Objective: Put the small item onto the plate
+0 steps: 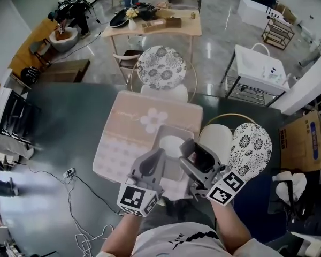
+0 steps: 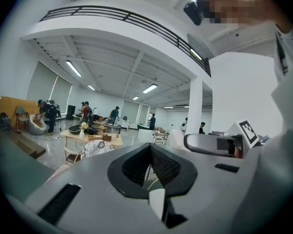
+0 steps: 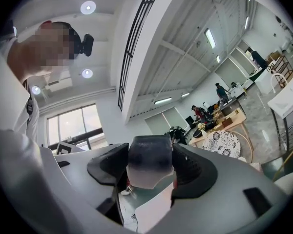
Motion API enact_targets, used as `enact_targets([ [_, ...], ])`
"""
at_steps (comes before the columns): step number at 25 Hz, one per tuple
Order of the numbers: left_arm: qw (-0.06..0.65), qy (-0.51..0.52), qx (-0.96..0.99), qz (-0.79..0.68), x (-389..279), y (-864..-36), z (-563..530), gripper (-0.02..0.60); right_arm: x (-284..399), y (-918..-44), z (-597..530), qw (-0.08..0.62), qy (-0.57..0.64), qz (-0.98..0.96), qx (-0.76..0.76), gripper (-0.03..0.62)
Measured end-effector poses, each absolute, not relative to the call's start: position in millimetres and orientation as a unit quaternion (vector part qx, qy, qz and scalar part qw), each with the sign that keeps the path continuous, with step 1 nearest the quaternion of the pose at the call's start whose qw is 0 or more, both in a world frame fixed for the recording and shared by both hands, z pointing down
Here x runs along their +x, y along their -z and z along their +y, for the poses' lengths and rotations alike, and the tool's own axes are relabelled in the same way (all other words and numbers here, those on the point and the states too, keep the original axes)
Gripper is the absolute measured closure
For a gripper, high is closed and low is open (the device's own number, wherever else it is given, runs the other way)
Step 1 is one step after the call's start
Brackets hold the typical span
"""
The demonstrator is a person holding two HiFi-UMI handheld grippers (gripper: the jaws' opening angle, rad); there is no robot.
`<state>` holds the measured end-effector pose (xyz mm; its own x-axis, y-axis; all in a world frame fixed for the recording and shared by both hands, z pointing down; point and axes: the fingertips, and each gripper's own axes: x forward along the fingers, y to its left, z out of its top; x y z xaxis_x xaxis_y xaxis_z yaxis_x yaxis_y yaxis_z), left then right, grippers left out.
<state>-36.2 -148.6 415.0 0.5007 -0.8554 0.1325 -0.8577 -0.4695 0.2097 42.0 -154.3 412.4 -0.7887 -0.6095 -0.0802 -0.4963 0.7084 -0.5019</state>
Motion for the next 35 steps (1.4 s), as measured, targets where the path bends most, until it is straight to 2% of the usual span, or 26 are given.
enact_targets([
  [17, 0.152, -0.038, 0.876, -0.457, -51, -555, -209, 0.577, 17, -576, -209, -0.011, 0.222, 0.921, -0.321, 0.306],
  [35, 0.176, -0.057, 0.878, -0.442, -38, -680, -228, 0.577, 8, -766, -226, -0.229, 0.192, 0.915, -0.271, 0.306],
])
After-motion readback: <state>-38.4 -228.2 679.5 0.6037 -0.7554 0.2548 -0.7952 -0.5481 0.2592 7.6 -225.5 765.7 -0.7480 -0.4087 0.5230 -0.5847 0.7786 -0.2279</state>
